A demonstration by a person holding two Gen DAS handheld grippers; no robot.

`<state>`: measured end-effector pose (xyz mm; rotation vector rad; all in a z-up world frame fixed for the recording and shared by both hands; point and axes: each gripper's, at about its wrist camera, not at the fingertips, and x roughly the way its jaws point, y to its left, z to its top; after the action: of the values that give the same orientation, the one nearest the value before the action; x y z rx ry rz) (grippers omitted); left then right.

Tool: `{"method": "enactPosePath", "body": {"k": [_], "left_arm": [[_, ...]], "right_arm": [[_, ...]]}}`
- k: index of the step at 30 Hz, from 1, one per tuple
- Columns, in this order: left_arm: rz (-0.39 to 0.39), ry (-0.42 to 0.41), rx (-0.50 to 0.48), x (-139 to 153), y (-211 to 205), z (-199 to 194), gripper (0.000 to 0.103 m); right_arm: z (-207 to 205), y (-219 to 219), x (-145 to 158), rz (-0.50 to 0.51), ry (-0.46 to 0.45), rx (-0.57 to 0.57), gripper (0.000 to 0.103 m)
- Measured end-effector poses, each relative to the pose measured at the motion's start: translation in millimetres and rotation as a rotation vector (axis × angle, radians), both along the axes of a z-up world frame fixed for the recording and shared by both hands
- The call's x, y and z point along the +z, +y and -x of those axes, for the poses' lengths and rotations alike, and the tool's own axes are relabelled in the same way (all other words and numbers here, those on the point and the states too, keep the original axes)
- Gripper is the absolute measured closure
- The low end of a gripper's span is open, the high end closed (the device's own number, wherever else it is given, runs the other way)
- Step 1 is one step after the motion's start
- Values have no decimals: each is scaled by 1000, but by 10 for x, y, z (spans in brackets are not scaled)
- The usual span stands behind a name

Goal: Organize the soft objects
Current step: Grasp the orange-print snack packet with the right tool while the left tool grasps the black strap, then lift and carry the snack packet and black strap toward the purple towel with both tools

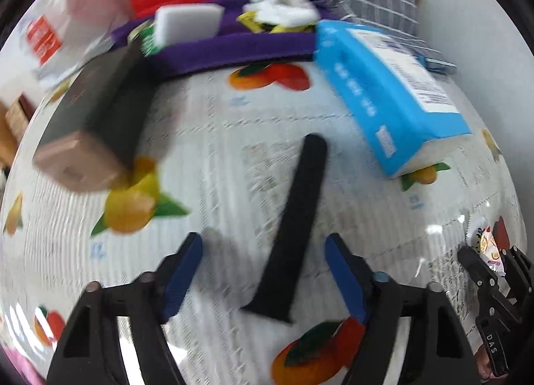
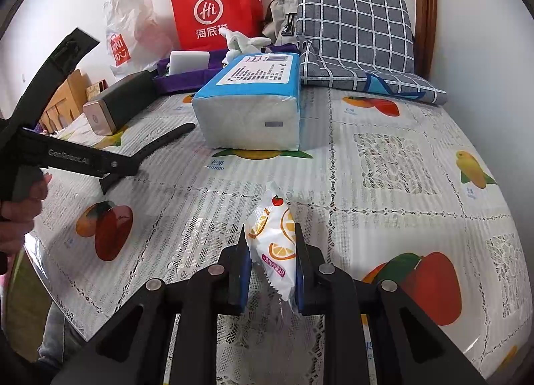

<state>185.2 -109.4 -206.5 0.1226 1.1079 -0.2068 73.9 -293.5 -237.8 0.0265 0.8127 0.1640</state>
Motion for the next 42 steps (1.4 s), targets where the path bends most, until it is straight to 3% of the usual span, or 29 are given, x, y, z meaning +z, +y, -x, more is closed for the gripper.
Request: {"method": "enactPosePath", "body": {"k": [1,2,5,8,11,16,20,23,28,42], "left_arm": [[9,-9,-16,18,-33,1,66],[11,-14,-40,38,-87,6,82],[-50,-38,-94,26,-180,49,82],[13,-17,-74,16,-107,2,81],[87,3,-66,4,-39,-75,73],[27,-55,-91,-25,-146,-23,72],[15,-60,-125,-18,-175,-52,83],[21,-47,-114,9,-143,-56,83],[29,-62,-92,111,-68,-45,83],[122,-125,6,566,463,-75,83]], "right_arm": [[0,1,0,-1,1,-1,81],[1,4,-1,-2,3,-2,81],[7,8,-4,-2,4,-6,81],[5,15,-5,6,4,-8,82],[-1,16,-4,8,8,-9,82],[-16,21,-3,16,15,-13,82],[-47,44,2,22,27,-22,82],[-59,54,16,25,38,-31,82],[-66,13,90,-58,58,-52,83],[-238,247,518,-26,6,-28,83]]}}
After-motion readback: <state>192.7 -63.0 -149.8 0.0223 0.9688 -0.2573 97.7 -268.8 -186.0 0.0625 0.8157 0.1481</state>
